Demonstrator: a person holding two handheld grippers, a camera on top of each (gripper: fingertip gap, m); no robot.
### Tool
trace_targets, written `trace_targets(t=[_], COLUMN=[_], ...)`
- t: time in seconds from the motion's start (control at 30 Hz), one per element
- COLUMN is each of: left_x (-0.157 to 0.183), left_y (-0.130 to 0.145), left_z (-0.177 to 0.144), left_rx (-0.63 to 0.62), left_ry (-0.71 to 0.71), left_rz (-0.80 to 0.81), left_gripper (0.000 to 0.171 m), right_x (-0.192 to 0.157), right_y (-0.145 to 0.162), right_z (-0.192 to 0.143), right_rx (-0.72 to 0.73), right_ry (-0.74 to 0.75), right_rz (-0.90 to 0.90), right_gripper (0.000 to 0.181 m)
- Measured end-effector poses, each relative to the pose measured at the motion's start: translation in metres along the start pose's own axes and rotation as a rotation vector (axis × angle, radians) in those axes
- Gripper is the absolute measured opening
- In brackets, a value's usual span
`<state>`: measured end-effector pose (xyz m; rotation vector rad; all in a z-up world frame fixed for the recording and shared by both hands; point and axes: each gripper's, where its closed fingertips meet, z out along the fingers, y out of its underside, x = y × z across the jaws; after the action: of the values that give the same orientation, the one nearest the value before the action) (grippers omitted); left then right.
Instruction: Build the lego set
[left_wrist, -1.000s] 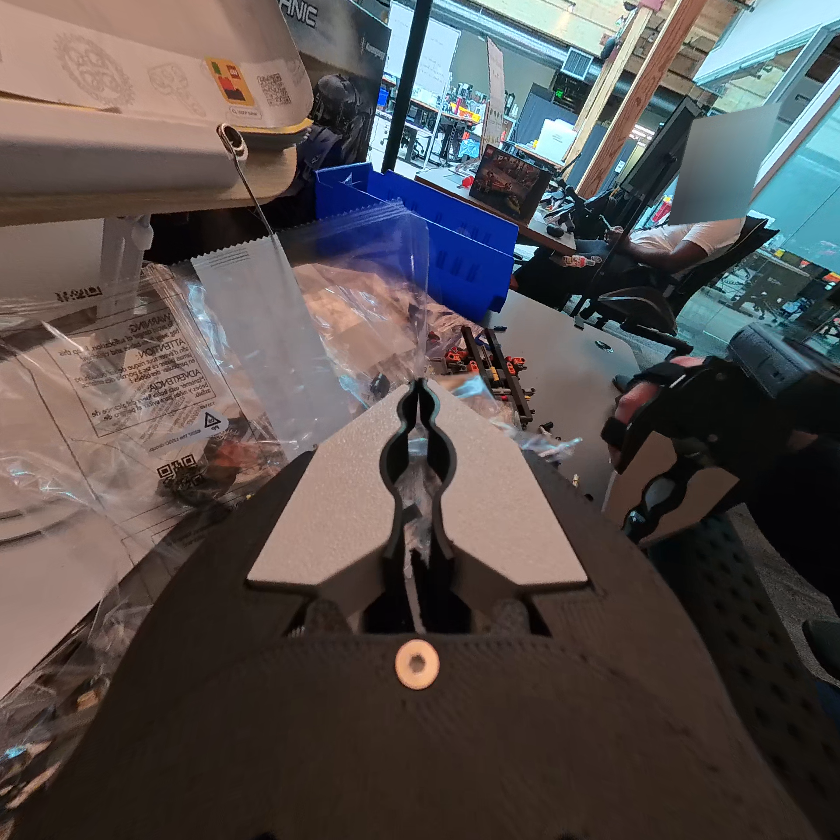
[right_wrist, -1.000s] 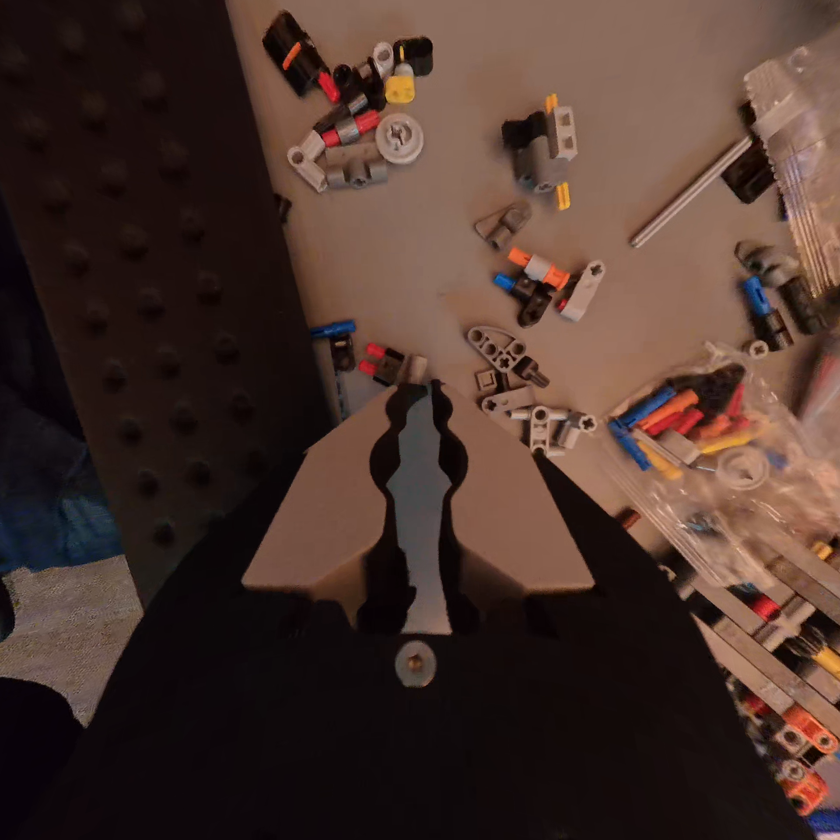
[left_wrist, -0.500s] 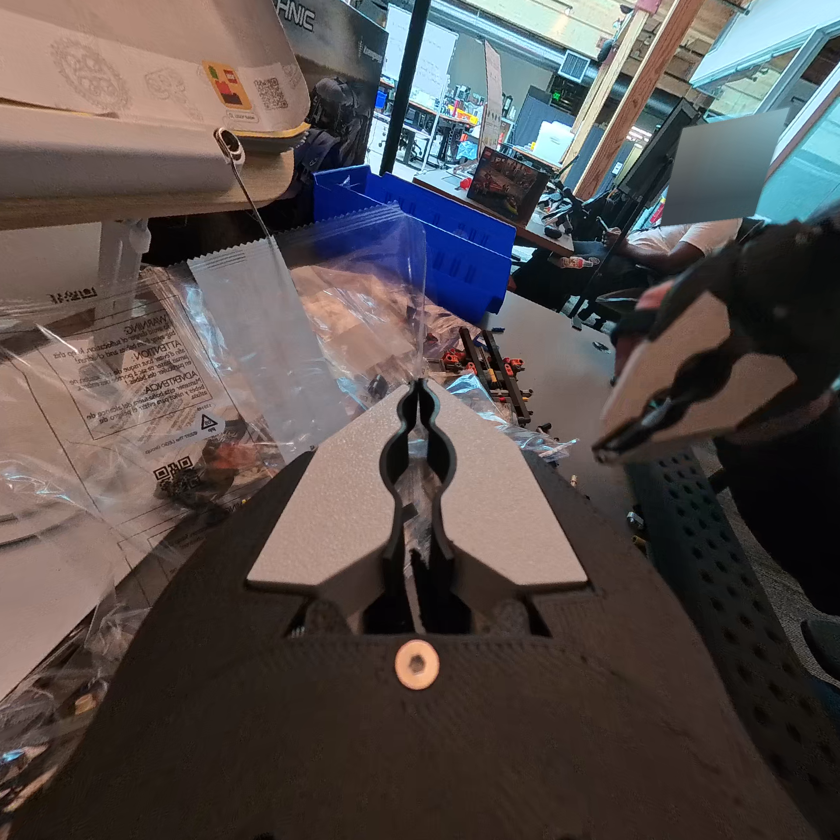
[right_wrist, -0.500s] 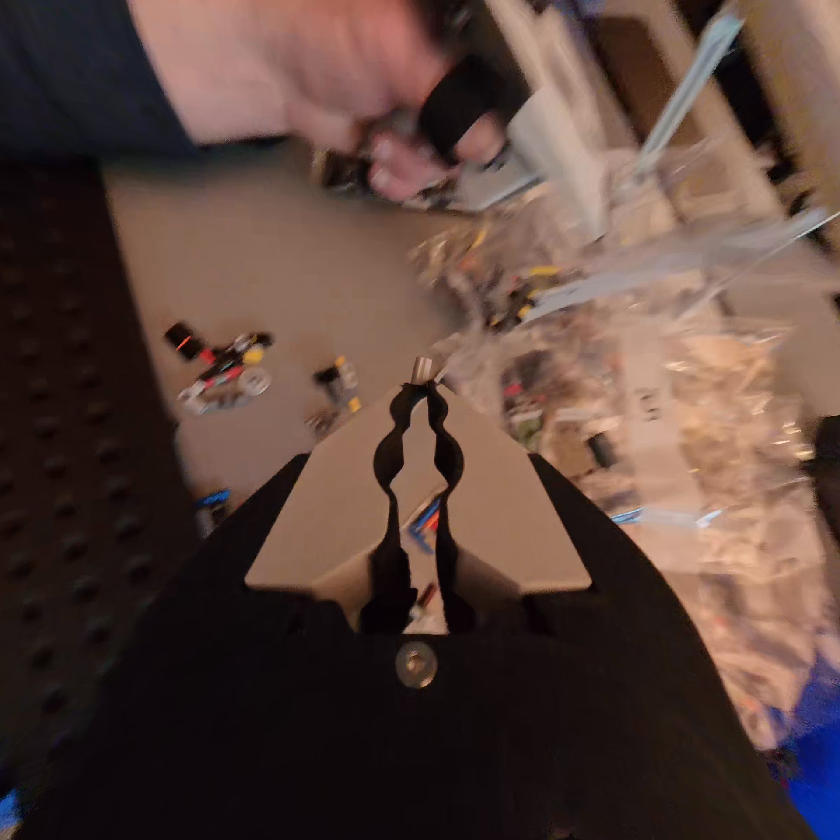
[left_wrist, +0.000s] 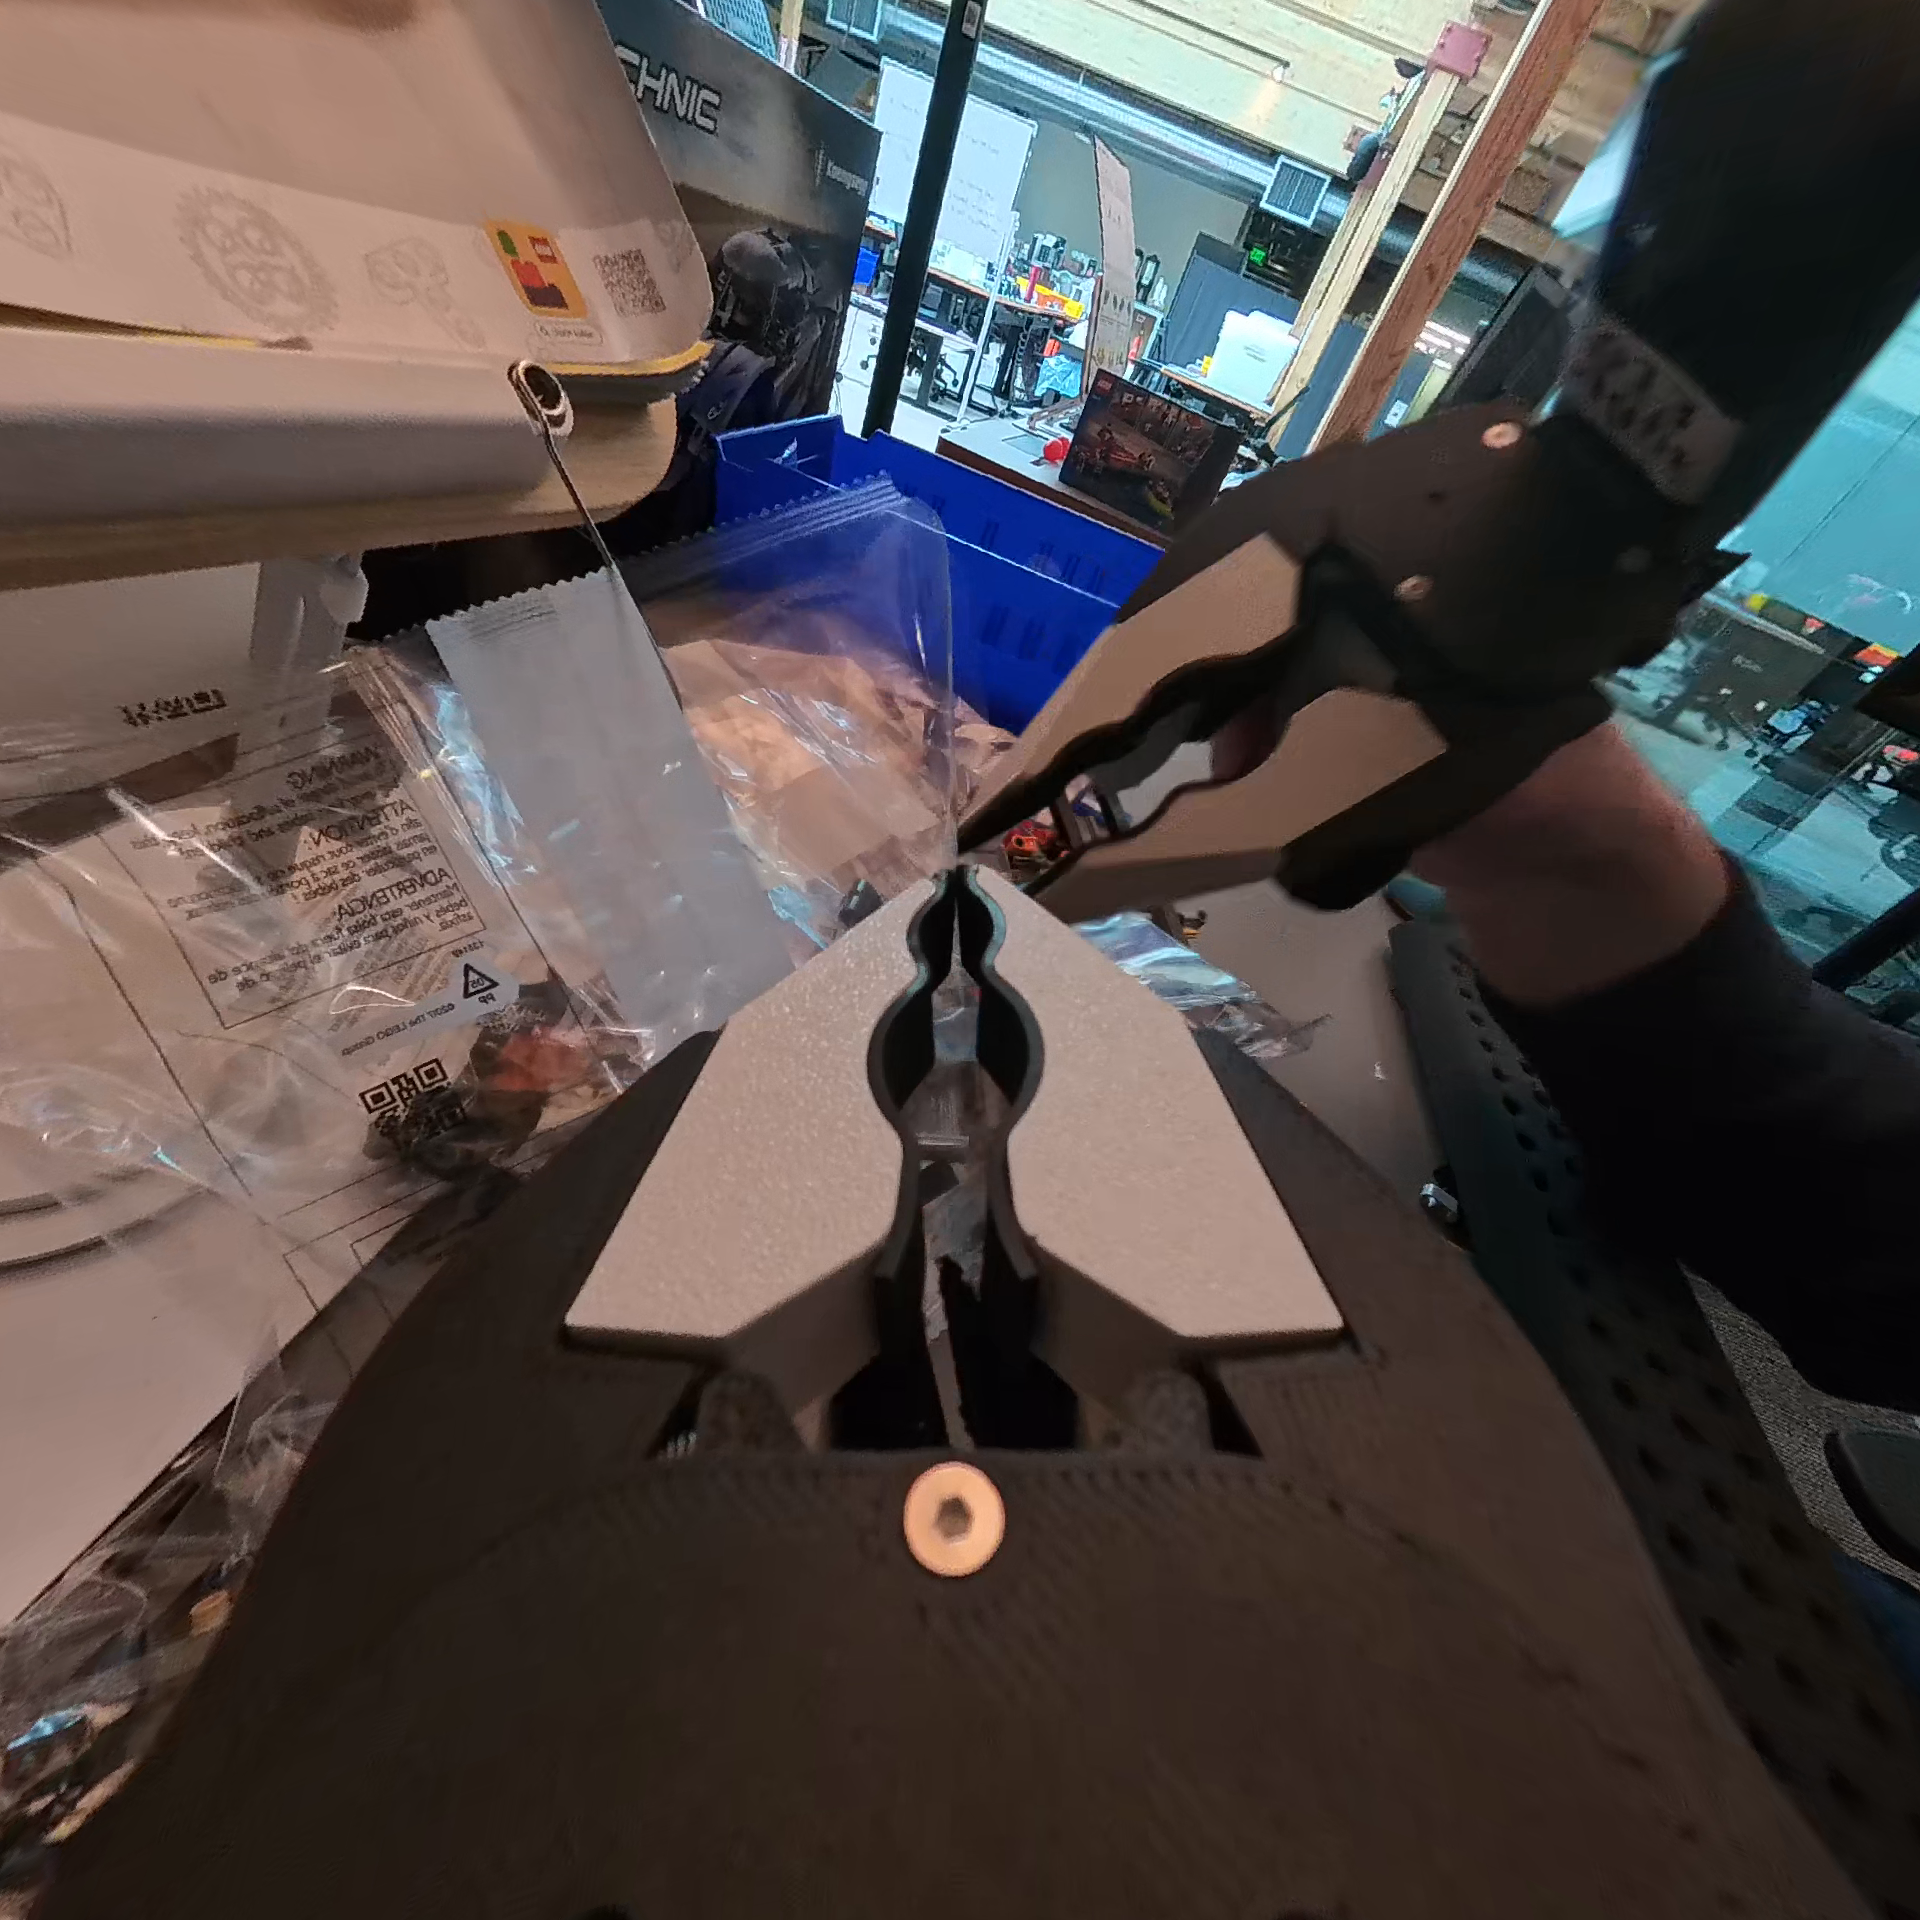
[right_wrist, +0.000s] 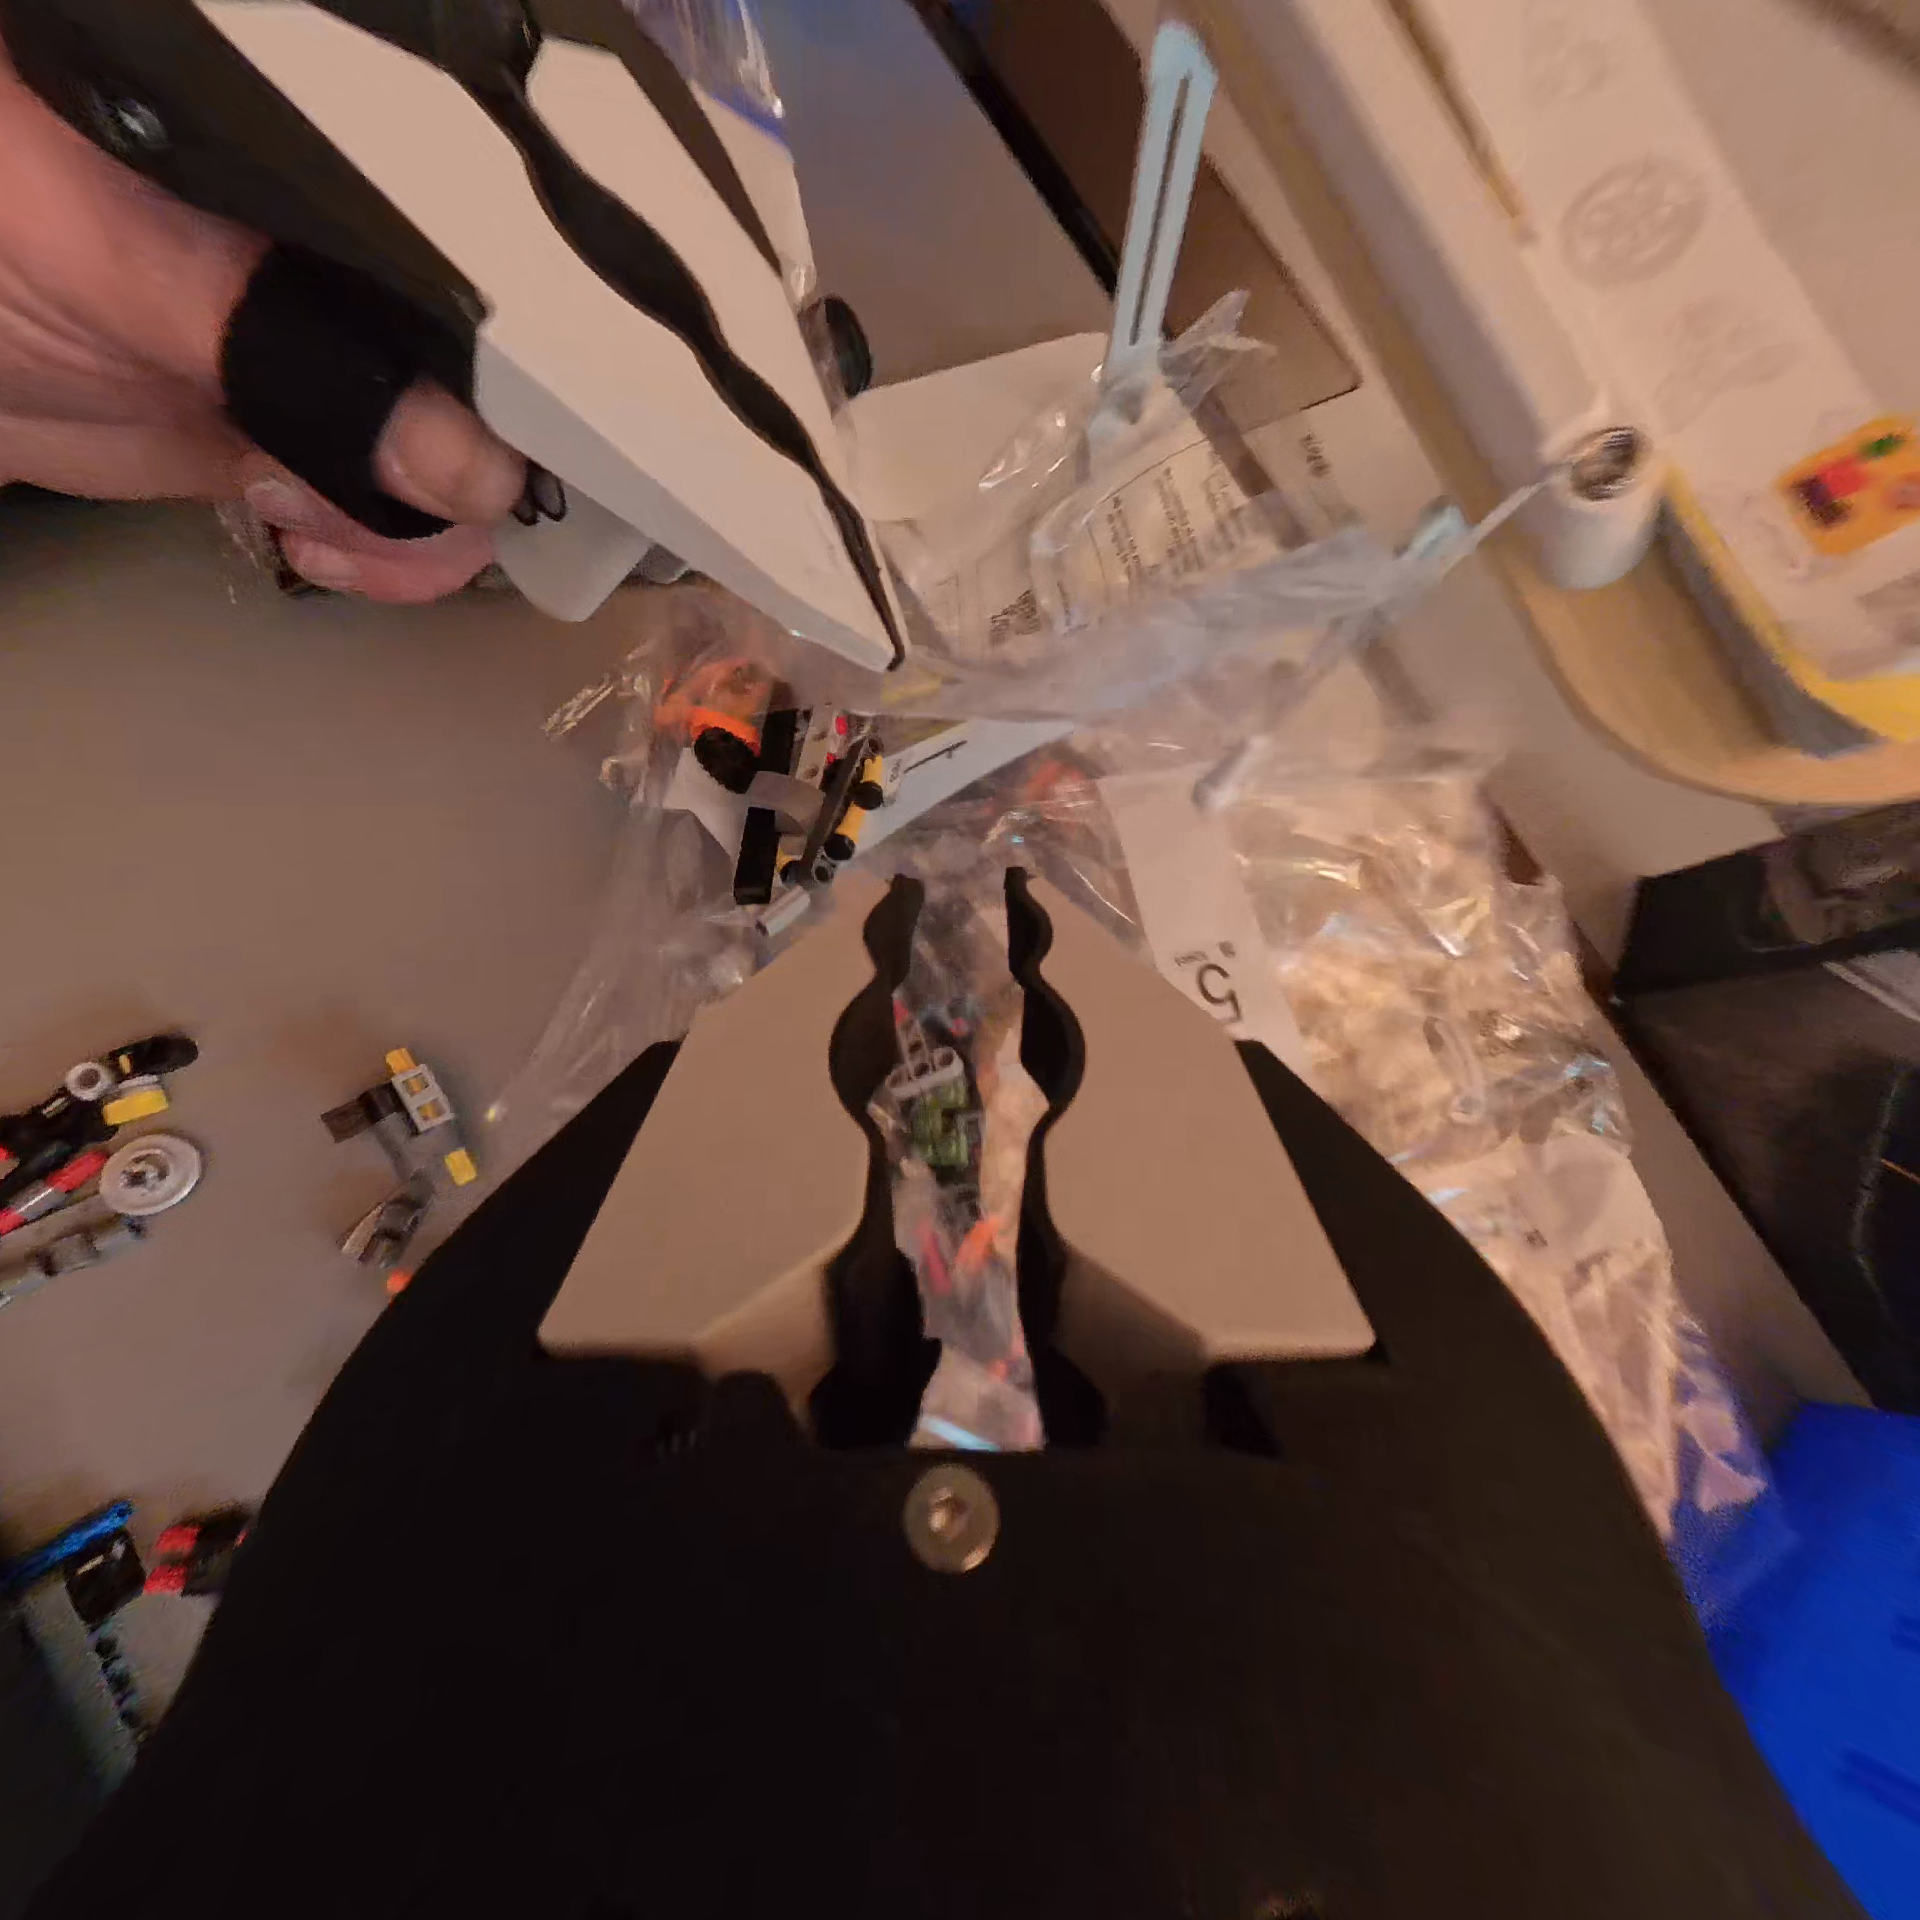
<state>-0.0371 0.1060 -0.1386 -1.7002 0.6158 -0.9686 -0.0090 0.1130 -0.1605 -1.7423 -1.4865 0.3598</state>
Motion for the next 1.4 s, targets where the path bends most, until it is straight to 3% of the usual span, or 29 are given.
trace_targets(t=[0.13, 0.3, 0.47, 0.67, 0.73, 0.9, 1.1, 1.27, 1.4], left_x=[0.0, 0.0, 0.0, -0.003, -0.003, -0.003, -0.002, -0.002, -0.001], left_y=[0.0, 0.004, 0.009, 0.011, 0.012, 0.013, 0.013, 0.011, 0.008], left_z=[0.0, 0.003, 0.006, 0.006, 0.007, 0.008, 0.009, 0.007, 0.005], left_rx=[0.001, -0.01, -0.028, -0.035, -0.04, -0.044, -0.046, -0.038, -0.027], left_ry=[0.0, -0.001, -0.005, -0.01, -0.009, -0.008, -0.007, -0.006, -0.005], left_rz=[-0.003, -0.003, 0.002, -0.001, 0.0, 0.001, 0.003, 0.003, 0.002], left_gripper=[0.0, 0.0, 0.0, 0.0, 0.0, 0.0, 0.0, 0.0, 0.0], right_x=[-0.009, -0.057, -0.086, -0.099, -0.099, -0.097, -0.075, -0.039, -0.022], right_y=[0.025, 0.11, 0.168, 0.185, 0.187, 0.177, 0.093, 0.018, 0.001], right_z=[-0.051, -0.084, -0.081, -0.07, -0.066, -0.072, -0.075, -0.048, -0.005], right_rx=[-0.024, -0.243, -0.375, -0.376, -0.371, -0.327, -0.119, 0.021, -0.029], right_ry=[0.009, -0.165, -0.261, -0.313, -0.313, -0.324, -0.244, -0.134, -0.144], right_rz=[0.003, -0.03, -0.027, 0.004, -0.001, 0.003, -0.091, -0.117, -0.08], right_gripper=[0.013, 0.015, 0.016, 0.013, 0.003, 0.001, 0.001, 0.002, 0.009])
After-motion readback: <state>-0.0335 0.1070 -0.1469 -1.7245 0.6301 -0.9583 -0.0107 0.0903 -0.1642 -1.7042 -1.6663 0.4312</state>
